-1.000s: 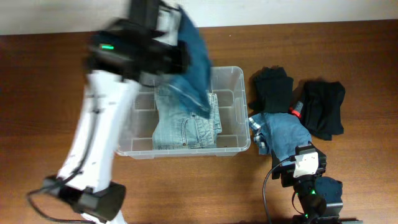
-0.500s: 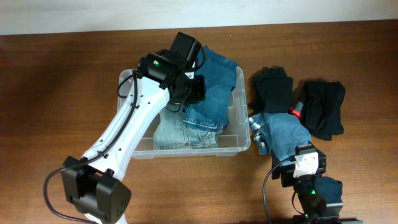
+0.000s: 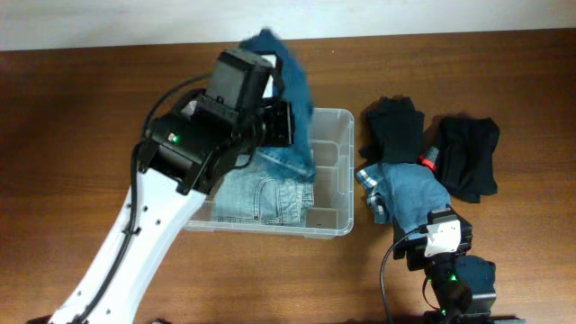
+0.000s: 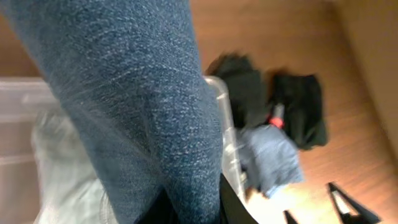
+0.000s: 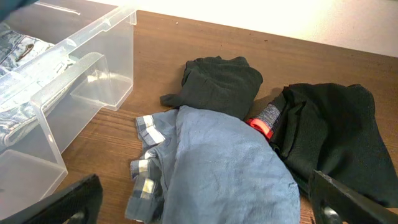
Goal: Pack container
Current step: 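Lower the dark jeans into the bin on top of the light jeans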
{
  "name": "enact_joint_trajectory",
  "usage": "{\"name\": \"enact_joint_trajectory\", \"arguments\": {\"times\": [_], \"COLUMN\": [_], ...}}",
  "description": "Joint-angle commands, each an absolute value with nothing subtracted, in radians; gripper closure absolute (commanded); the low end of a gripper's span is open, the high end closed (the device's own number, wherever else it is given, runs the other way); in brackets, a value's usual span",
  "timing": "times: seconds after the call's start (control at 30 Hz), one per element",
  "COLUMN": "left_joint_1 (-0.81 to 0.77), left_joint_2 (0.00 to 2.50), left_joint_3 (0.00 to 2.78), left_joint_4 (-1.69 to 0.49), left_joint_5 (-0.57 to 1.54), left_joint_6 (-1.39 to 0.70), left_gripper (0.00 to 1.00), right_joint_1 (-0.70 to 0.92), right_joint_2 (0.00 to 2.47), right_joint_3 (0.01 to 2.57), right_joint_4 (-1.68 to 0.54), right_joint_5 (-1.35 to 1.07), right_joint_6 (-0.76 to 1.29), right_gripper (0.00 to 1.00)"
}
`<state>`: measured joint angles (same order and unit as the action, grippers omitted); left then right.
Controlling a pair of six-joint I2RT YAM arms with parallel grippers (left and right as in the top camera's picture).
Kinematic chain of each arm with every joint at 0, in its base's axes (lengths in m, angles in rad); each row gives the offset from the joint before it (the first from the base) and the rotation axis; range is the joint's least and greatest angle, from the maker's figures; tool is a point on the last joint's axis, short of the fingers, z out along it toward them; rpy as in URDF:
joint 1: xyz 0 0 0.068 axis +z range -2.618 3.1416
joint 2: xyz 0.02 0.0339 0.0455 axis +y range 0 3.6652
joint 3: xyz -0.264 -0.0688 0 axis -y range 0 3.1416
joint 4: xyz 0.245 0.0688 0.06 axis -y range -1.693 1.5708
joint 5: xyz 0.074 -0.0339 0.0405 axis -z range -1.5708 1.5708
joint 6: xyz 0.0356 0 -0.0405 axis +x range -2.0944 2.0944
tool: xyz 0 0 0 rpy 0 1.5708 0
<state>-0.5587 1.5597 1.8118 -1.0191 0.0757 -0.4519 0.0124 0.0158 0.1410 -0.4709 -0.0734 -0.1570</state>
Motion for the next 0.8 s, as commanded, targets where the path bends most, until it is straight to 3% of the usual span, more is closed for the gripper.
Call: {"name": "enact_joint_trajectory", "arguments": {"times": [0.0,0.27,0.43,0.63,0.77], "left_joint_1": [-0.587,-0.587,-0.587,-0.572,-0.536], "left_joint_2": [1.539,1.577,1.63,1.638,1.641], "left_joint_3": [1.834,1.833,1.806,1.634,1.615], "left_joint_4": [-0.988,-1.17,-1.325,-1.263,-1.337], "left_joint_5": [0.149,0.183,0.022,-0.083,-0.245], "left_joint_6": [-0.41,-0.41,-0.41,-0.41,-0.41], "left_gripper": [0.99,0.99,1.0,0.99,0.98], "right_joint_1": [0.006,0.006,0.006,0.006,0.006], "right_joint_2": [0.009,0.009,0.009,0.009,0.009], "right_joint_3": [0.134,0.134,0.134,0.134,0.134], "right_joint_4": [-0.475,-0.475,-0.475,-0.475,-0.475], "right_joint_5": [-0.079,-0.079,-0.079,-0.079,-0.079], "right_joint_6": [-0.149,-0.149,-0.149,-0.149,-0.149], "right_gripper": [0.02,0.02,0.02,0.01,0.02]}}
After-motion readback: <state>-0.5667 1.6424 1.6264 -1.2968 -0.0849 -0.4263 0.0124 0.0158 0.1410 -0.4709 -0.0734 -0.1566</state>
